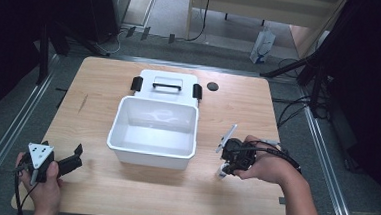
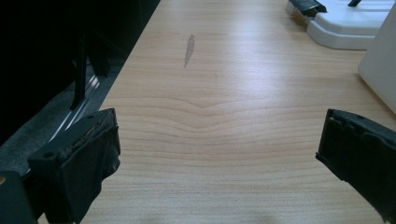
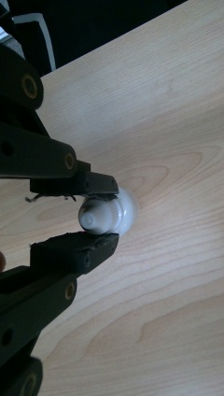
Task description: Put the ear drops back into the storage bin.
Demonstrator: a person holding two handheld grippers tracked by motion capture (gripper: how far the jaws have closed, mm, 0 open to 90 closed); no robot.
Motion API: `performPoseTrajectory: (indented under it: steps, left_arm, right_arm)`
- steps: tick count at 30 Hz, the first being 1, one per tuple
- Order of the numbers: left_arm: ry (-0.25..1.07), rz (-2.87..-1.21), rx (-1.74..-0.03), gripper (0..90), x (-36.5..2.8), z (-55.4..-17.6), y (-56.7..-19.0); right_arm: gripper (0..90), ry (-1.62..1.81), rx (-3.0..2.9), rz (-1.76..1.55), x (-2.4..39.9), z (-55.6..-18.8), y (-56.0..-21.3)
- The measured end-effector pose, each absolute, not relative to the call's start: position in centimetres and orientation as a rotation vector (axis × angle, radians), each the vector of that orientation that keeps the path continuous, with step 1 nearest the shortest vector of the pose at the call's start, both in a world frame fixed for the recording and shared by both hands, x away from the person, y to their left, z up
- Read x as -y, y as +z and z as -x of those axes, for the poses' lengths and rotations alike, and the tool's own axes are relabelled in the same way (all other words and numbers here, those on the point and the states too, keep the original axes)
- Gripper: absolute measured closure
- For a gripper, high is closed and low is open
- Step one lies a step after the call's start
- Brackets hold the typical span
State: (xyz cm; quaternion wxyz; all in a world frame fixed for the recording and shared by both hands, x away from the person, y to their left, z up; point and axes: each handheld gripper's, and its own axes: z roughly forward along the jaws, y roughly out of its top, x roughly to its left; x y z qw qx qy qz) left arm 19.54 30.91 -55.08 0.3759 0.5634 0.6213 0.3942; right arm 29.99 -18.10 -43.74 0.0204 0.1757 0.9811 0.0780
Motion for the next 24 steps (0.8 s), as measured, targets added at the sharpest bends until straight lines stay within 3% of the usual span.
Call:
performPoseTrajectory:
  steps: [24]
  left_arm:
    - [1.009, -1.437, -1.591, 0.0, -30.9, -19.5, -55.1]
  right_arm:
    - [72.0, 0.287, -3.008, -0.495, 16.4, -31.6, -38.3]
